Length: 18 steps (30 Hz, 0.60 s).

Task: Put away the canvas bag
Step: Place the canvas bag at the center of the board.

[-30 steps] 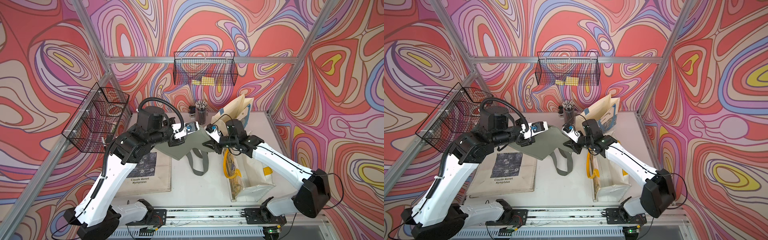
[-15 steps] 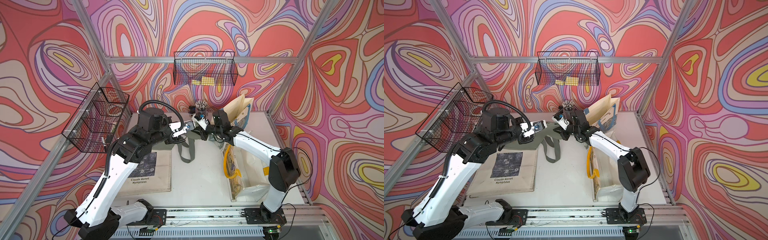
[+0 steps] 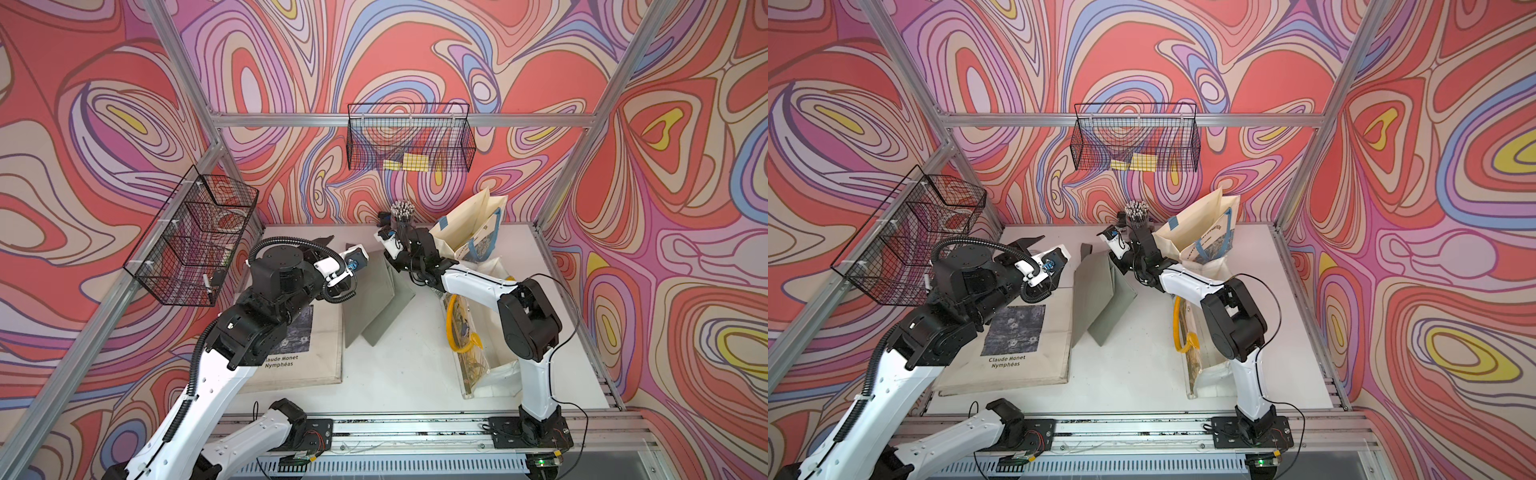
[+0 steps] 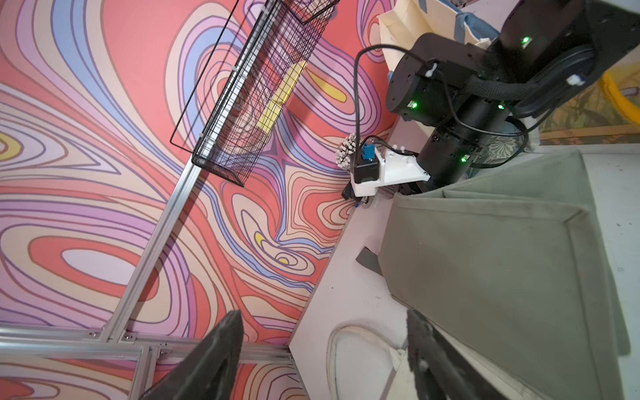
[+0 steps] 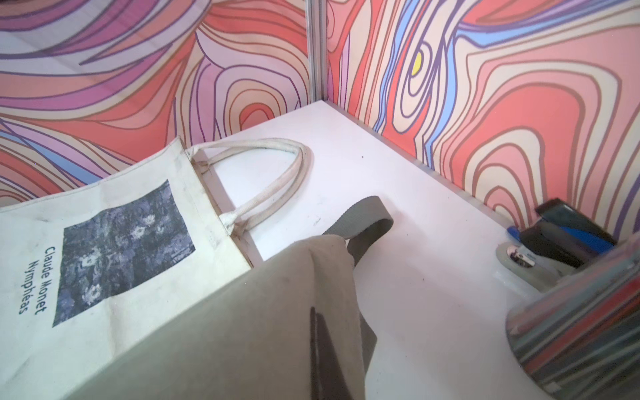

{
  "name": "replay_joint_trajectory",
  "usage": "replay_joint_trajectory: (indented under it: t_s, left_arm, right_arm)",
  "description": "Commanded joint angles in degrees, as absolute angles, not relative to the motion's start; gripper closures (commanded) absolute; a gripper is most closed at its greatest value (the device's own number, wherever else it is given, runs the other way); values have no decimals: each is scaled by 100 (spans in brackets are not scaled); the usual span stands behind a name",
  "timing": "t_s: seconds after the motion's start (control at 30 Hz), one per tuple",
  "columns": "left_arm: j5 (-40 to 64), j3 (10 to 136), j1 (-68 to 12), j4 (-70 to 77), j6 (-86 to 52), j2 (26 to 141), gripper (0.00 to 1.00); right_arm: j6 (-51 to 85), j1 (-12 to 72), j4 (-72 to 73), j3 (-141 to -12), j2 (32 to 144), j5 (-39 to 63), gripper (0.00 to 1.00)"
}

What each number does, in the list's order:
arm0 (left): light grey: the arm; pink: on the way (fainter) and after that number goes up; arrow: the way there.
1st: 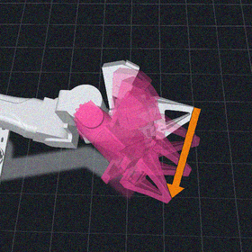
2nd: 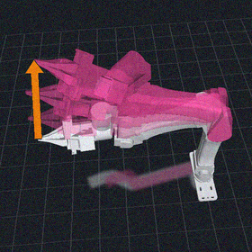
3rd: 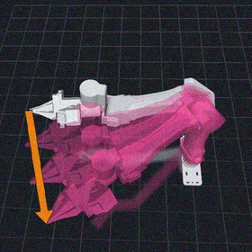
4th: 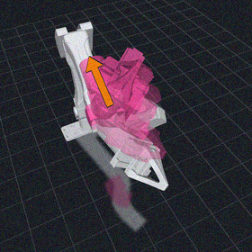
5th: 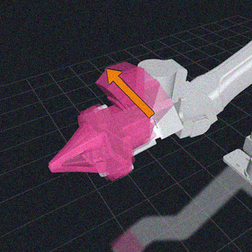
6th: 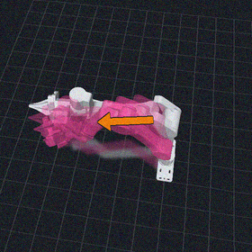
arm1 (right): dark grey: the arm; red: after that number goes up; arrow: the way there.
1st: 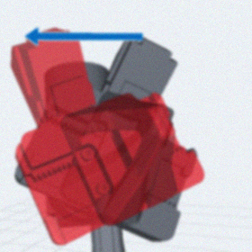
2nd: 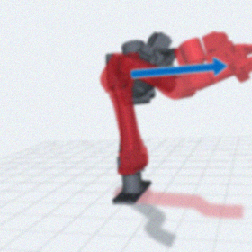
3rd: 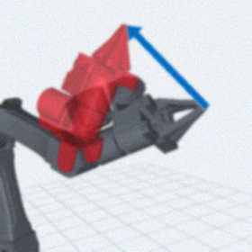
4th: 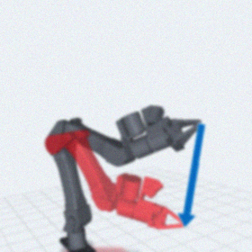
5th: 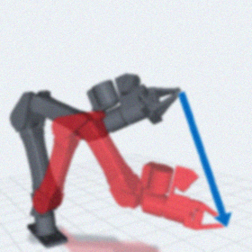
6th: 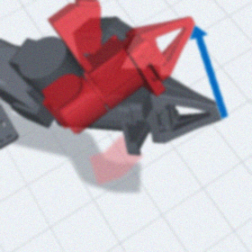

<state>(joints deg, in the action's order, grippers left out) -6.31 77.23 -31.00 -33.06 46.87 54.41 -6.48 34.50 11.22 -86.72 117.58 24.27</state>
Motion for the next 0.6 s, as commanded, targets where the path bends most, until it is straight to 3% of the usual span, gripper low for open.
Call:
replay_joint_trajectory:
  t_s: [0.0, 0.17, 0.37, 0.57]
  left_arm:
    - [-1074, 7664, -3037, -3053, 3806, 5309, 16]
    - [-1920, 7587, -2783, -3500, 1675, 5528, 5]
    - [-1153, 6879, -2229, -3868, -671, 5708, 3]
    - [552, 5981, -1360, -3260, -1834, 5791, 1]
  right_arm:
    - [-441, 3472, 2266, -8315, 11667, 2556, 100]
    - [-831, 3507, 2740, -7637, 11355, 2563, 100]
    - [-1348, 3534, 2946, -7169, 10970, 2426, 100]
    - [-2289, 3568, 2709, -6777, 10639, 2413, 100]
